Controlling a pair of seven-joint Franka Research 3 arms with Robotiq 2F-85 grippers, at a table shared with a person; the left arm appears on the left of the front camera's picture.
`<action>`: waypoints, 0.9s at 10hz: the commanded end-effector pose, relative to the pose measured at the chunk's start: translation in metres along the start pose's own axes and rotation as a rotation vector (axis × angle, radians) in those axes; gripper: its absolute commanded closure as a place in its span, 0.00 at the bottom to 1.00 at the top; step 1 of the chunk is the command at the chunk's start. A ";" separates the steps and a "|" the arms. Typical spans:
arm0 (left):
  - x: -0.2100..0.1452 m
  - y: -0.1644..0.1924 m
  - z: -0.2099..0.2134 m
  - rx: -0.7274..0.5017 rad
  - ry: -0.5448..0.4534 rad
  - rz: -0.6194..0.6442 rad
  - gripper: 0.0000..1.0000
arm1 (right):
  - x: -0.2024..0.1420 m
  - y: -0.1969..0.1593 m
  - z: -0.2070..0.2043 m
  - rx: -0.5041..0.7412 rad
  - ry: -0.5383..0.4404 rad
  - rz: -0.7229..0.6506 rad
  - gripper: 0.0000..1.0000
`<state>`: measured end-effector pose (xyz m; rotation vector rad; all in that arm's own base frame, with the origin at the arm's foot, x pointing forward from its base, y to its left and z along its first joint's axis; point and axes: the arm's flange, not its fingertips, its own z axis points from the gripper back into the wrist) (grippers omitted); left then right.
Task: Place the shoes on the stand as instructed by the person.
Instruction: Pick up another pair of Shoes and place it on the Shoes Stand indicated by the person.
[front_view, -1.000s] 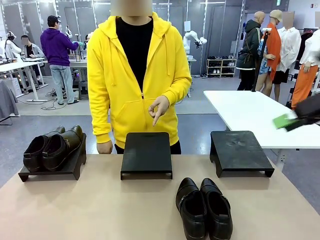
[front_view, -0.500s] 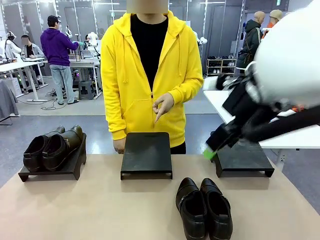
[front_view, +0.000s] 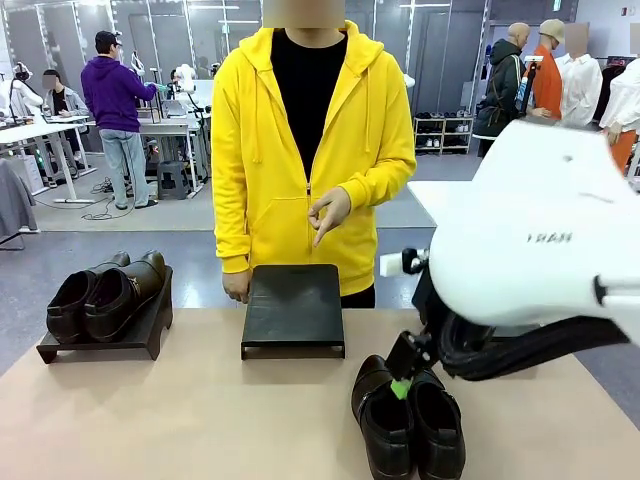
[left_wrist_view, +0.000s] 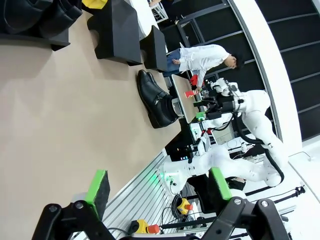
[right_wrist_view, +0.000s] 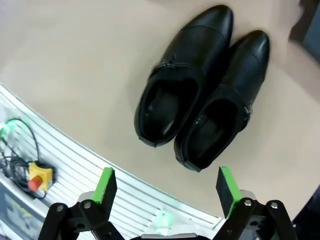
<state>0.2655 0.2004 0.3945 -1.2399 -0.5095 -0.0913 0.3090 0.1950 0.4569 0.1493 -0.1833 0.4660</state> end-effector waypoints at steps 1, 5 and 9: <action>-0.001 -0.002 -0.001 -0.016 -0.005 -0.013 0.00 | 0.007 0.001 -0.024 -0.026 0.025 -0.070 0.00; -0.001 -0.002 -0.001 -0.016 -0.005 -0.013 0.00 | 0.007 -0.006 -0.084 -0.093 0.062 -0.159 0.00; -0.001 -0.002 -0.001 -0.016 -0.005 -0.013 0.00 | 0.012 -0.017 -0.119 -0.108 0.079 -0.237 0.00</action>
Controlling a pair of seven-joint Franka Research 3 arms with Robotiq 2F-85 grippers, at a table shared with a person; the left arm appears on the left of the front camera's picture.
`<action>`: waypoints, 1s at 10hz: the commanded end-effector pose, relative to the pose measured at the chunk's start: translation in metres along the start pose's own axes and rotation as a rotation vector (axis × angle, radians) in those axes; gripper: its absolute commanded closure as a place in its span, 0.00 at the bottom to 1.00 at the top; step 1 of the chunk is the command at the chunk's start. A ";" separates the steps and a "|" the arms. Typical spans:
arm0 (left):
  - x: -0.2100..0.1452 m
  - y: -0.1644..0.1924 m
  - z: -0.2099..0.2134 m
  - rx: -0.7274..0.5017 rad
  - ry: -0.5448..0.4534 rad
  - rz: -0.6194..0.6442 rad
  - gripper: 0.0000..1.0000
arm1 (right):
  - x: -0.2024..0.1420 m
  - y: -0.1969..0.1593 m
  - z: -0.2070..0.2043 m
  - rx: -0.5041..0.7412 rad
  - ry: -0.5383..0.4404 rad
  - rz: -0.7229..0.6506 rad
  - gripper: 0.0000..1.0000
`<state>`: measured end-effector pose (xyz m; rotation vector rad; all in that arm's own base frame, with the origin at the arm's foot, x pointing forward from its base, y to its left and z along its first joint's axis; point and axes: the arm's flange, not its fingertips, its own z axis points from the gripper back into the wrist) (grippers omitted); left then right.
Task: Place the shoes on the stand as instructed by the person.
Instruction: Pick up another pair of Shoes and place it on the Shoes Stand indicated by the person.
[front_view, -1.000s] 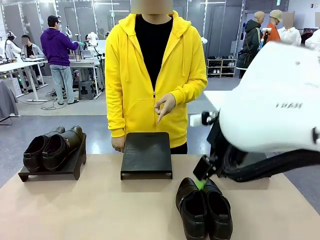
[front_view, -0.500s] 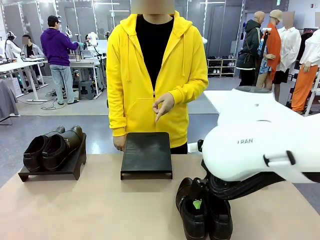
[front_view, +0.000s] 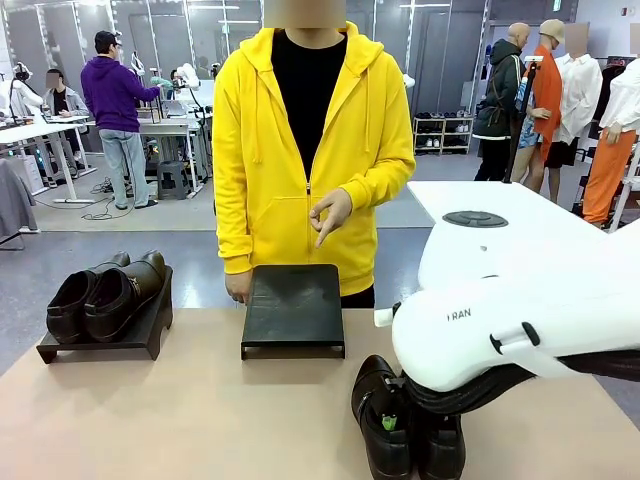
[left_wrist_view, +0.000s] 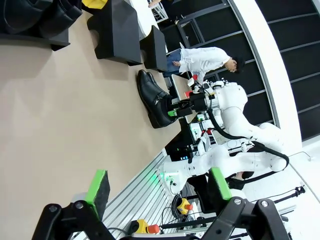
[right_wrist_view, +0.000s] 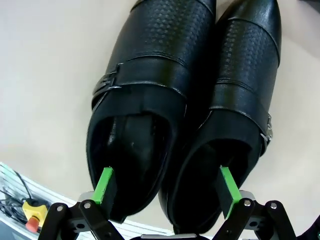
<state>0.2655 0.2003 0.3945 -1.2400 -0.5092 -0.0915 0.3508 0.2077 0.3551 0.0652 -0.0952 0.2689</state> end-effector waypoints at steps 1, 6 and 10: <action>-0.001 -0.002 -0.001 -0.016 -0.005 -0.013 0.00 | -0.008 0.001 -0.017 -0.027 -0.008 -0.042 0.00; -0.001 -0.002 -0.001 -0.016 -0.005 -0.013 0.00 | -0.010 0.000 -0.016 -0.053 -0.028 -0.057 1.00; -0.001 -0.002 -0.001 -0.016 -0.005 -0.013 0.00 | -0.009 -0.001 -0.016 -0.073 -0.040 -0.077 1.00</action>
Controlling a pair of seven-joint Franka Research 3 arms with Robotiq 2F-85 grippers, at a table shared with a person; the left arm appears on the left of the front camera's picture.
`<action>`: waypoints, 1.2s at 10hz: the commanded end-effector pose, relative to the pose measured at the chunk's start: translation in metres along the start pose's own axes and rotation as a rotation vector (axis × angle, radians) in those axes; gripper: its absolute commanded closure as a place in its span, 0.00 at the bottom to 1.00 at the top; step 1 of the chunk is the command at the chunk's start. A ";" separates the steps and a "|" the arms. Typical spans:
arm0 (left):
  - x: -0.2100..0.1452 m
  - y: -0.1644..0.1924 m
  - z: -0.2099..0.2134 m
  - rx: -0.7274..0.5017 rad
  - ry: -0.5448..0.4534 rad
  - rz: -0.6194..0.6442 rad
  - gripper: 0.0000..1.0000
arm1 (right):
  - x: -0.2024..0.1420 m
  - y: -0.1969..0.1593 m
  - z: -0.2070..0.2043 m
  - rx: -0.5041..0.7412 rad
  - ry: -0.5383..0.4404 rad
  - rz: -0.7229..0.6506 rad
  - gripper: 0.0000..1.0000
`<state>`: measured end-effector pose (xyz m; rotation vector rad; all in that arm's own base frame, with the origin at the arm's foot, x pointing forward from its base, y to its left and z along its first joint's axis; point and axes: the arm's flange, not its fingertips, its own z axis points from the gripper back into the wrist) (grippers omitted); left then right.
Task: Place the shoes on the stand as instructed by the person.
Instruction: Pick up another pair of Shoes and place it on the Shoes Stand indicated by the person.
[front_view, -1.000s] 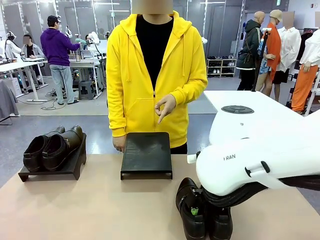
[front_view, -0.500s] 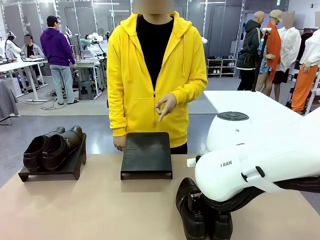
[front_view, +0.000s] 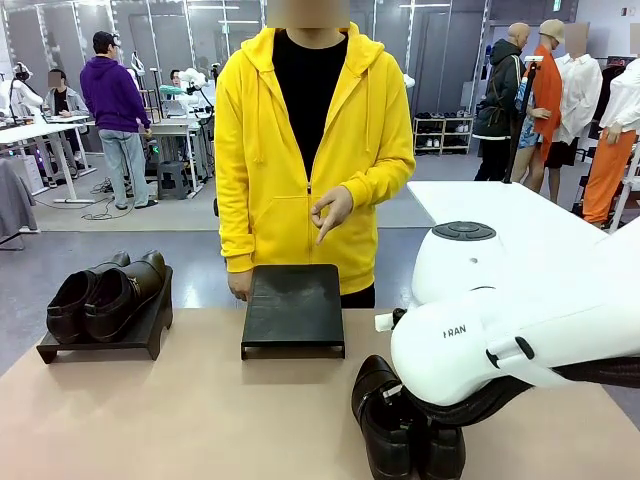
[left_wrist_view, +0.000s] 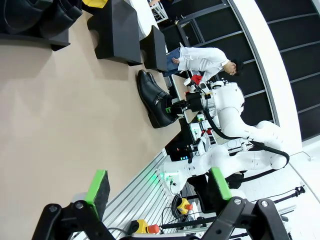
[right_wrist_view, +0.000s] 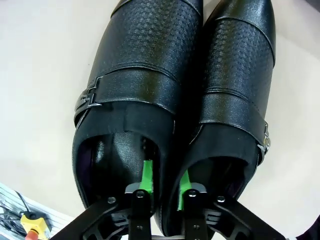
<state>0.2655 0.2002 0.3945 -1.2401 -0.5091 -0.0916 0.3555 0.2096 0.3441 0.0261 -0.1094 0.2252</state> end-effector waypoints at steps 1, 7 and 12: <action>-0.001 -0.002 -0.001 -0.016 -0.006 -0.013 0.00 | -0.013 -0.001 -0.002 -0.026 -0.035 -0.041 1.00; -0.001 -0.002 -0.001 -0.016 -0.006 -0.013 0.00 | 0.000 0.000 0.001 0.000 -0.003 -0.015 1.00; -0.001 -0.002 -0.001 -0.016 -0.006 -0.013 0.00 | 0.003 -0.001 0.061 -0.014 -0.039 -0.022 0.93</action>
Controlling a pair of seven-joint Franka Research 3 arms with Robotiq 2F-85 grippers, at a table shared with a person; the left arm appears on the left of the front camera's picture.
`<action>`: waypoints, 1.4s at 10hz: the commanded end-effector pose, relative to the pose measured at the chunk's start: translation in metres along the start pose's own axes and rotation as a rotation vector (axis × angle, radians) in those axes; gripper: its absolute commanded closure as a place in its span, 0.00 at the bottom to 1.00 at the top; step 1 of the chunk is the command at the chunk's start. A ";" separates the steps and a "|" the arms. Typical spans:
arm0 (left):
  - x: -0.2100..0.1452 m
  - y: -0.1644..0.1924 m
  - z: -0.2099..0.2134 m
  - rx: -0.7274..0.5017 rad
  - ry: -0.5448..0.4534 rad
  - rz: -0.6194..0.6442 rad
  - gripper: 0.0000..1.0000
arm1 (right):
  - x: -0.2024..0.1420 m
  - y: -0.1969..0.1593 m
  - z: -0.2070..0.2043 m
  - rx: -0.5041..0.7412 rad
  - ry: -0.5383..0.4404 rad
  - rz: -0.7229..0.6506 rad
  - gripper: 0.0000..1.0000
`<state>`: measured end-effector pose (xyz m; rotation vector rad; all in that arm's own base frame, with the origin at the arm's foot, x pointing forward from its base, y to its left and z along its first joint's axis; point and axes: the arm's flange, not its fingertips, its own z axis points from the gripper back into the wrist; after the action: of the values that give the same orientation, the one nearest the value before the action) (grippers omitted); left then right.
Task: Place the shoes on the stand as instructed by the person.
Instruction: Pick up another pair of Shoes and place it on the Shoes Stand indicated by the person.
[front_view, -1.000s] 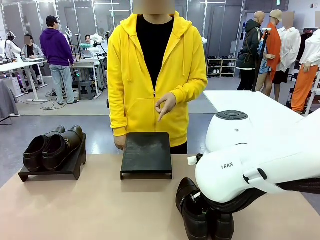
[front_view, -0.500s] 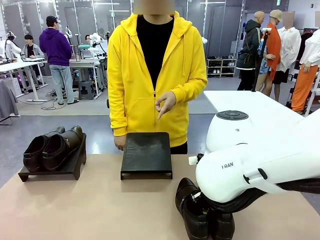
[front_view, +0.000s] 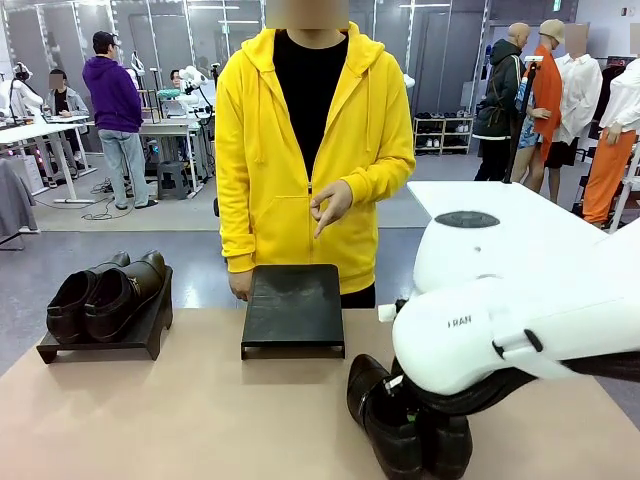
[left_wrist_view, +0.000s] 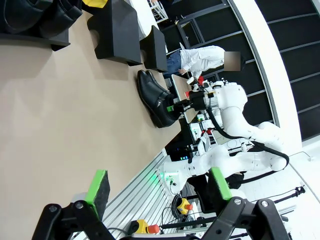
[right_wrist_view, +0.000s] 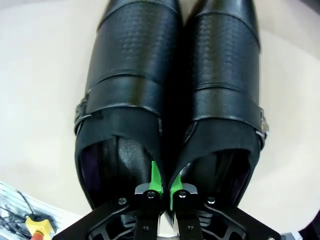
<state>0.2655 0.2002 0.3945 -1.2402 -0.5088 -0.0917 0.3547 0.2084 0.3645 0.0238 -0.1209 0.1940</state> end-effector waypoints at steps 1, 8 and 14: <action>-0.001 -0.002 -0.001 -0.016 -0.006 -0.013 0.00 | 0.006 -0.001 0.064 0.001 -0.043 -0.006 0.93; -0.001 -0.002 -0.001 -0.016 -0.006 -0.013 0.00 | 0.116 0.070 0.174 0.064 -0.192 -0.117 0.93; -0.001 -0.002 -0.001 -0.016 -0.006 -0.013 0.00 | 0.201 0.149 0.140 0.018 -0.341 -0.199 0.93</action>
<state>0.2655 0.2001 0.3945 -1.2398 -0.5088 -0.0916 0.4921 0.3689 0.5207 0.0941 -0.4036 0.0280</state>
